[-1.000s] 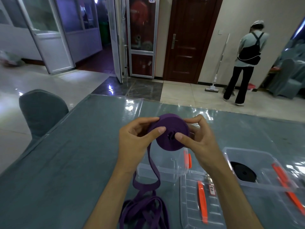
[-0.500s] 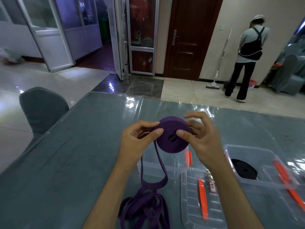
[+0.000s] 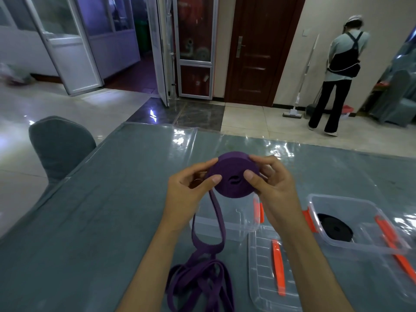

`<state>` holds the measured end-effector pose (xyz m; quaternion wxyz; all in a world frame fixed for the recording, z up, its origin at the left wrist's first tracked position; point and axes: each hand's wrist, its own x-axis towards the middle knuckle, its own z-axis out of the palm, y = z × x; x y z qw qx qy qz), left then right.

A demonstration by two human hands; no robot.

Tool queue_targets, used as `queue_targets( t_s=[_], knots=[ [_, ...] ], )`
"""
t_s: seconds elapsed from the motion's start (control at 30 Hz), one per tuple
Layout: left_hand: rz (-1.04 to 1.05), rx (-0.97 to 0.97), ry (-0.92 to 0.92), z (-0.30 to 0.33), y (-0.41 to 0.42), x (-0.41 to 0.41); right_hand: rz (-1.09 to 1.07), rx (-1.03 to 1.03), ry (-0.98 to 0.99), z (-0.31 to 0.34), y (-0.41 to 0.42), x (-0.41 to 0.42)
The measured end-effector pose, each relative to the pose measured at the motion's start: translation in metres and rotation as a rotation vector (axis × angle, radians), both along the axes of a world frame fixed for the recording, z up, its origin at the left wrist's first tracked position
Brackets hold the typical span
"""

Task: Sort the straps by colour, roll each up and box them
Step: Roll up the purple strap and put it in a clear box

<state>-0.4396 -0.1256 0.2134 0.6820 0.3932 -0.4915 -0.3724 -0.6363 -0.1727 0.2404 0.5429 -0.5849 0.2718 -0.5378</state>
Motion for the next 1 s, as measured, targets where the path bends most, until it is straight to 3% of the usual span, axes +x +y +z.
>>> queue_targets(
  t_s=[0.13, 0.3, 0.43, 0.73, 0.87, 1.0],
  knots=[
    [0.102, 0.006, 0.045, -0.006, 0.003, 0.003, 0.049, 0.046, 0.147, -0.001, -0.002, -0.005],
    [0.106, -0.085, 0.019, -0.007, 0.004, 0.004, 0.004, -0.024, 0.089, -0.001, -0.002, 0.002],
    [0.175, -0.043, 0.035, -0.007, 0.006, 0.009, 0.125, 0.028, 0.176, -0.008, -0.001, 0.002],
    [-0.088, 0.058, -0.043, -0.007, 0.000, 0.018, -0.018, -0.048, 0.149, -0.012, 0.004, -0.002],
    [0.055, 0.066, -0.080, -0.010, 0.005, 0.014, 0.120, 0.058, 0.246, -0.008, -0.001, -0.012],
    [0.080, 0.065, -0.106, -0.013, 0.006, 0.006, 0.099, 0.044, 0.285, -0.005, -0.002, -0.013]
  ],
)
